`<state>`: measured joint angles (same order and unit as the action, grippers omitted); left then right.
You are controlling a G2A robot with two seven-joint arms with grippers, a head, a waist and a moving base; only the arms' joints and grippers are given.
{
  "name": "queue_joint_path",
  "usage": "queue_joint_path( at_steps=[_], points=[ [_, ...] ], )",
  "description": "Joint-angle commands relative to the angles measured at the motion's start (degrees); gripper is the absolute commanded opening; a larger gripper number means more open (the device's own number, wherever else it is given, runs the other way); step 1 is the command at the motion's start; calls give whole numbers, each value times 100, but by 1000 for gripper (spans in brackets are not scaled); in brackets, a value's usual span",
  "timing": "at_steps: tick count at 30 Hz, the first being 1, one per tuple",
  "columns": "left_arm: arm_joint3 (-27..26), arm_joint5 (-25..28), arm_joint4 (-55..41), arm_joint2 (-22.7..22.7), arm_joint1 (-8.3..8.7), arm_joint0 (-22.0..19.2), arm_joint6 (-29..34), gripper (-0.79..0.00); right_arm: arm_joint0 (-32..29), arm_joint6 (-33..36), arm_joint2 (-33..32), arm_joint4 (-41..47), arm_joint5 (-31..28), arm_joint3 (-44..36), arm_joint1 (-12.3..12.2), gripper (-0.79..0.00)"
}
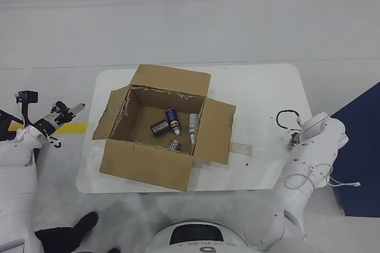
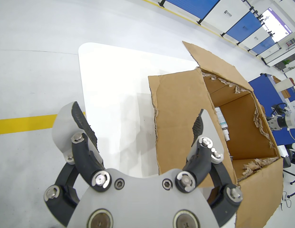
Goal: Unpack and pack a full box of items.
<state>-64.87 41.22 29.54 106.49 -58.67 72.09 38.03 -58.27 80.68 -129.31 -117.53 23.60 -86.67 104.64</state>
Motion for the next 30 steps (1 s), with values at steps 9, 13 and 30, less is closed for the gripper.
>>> queue_joint_path(
  at_steps=[9,13,30],
  points=[
    [0,0,0,0,0,0,0,0,192,0,18,-293,0,328,74,-570],
    [0,0,0,0,0,0,0,0,282,-11,-22,-407,12,490,66,-757],
    [0,0,0,0,0,0,0,0,-1078,39,1501,2087,-414,-2463,39,-785]
  ],
)
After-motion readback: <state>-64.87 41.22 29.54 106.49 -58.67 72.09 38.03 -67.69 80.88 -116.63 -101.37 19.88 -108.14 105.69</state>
